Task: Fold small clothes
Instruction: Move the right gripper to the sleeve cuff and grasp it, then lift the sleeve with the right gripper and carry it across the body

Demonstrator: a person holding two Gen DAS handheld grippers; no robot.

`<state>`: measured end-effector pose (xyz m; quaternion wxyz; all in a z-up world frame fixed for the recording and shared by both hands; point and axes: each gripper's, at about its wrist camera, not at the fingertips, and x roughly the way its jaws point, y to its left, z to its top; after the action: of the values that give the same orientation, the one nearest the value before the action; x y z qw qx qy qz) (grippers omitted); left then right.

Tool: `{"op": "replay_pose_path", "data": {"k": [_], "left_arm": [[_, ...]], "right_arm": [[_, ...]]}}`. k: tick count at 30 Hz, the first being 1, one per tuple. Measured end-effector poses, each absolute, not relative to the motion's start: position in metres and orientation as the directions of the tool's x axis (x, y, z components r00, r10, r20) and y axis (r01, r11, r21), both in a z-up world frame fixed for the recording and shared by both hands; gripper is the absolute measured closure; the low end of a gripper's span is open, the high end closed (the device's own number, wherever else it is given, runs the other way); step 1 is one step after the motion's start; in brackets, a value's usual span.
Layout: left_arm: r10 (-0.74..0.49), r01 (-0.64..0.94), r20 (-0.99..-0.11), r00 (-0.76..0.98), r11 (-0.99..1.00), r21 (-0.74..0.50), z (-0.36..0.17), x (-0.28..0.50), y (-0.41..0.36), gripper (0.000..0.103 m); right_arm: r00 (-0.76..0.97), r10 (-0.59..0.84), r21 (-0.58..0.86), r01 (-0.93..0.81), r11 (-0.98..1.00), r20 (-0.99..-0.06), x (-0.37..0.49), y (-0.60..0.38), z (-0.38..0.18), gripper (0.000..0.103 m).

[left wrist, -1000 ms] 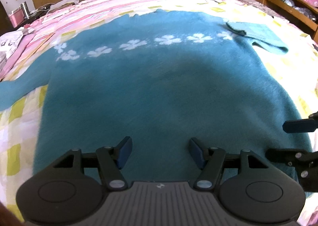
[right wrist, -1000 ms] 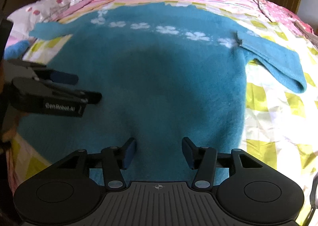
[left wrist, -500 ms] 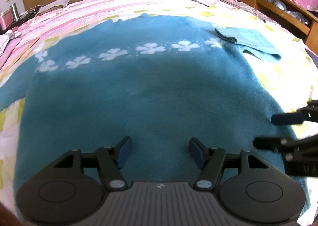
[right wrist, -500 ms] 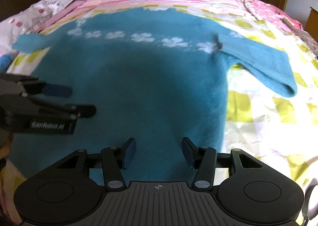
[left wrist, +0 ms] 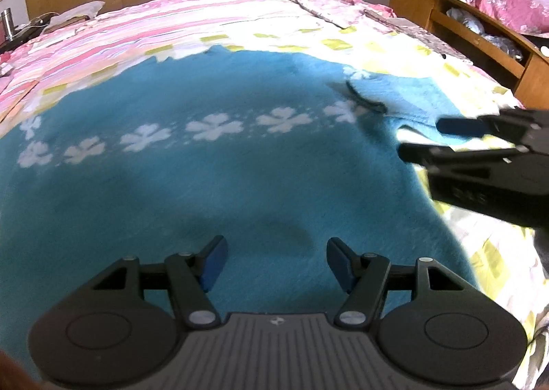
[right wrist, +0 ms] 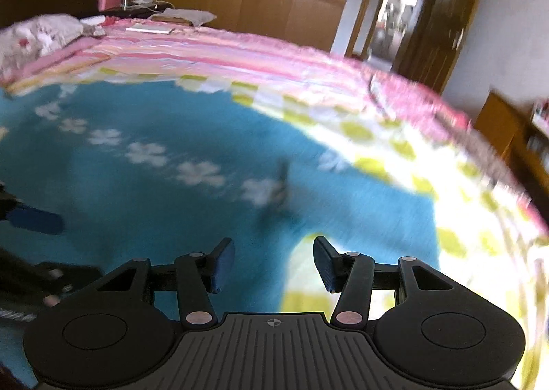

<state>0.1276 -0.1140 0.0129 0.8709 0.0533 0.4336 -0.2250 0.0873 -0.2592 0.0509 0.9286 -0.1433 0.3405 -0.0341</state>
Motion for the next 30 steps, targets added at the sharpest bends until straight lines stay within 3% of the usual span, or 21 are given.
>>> {"op": "replay_pose_path", "data": {"k": [9,11,16,22,30], "left_arm": [[-0.365,0.431,-0.776,0.514,0.892,-0.134,0.009,0.130,-0.113,0.034],[-0.368,0.434,-0.775,0.514,0.891,-0.135,0.009,0.129,-0.111,0.034],[-0.372,0.434,-0.774,0.512,0.890,-0.140,0.009,0.130,-0.111,0.034],[-0.375,0.442,-0.773,0.512,0.886,-0.137,0.010,0.125,-0.106,0.034],[-0.390,0.424,-0.762,0.516,0.890,-0.168,0.009,0.123,-0.093,0.034]], "right_arm": [[0.802,-0.229,-0.437,-0.044,0.899,-0.552,0.122,-0.260,0.033,0.057],[0.796,-0.238,-0.423,-0.024,0.906,-0.556,0.128,-0.264,0.030,0.057],[0.784,-0.225,-0.335,0.023,0.942,-0.579,0.137,-0.276,0.036,0.078],[0.772,-0.215,-0.300,0.032,0.953,-0.598,0.140,-0.280,0.046,0.091],[0.766,-0.201,-0.235,0.067,0.970,-0.611,0.148,-0.294,0.055,0.093]]}}
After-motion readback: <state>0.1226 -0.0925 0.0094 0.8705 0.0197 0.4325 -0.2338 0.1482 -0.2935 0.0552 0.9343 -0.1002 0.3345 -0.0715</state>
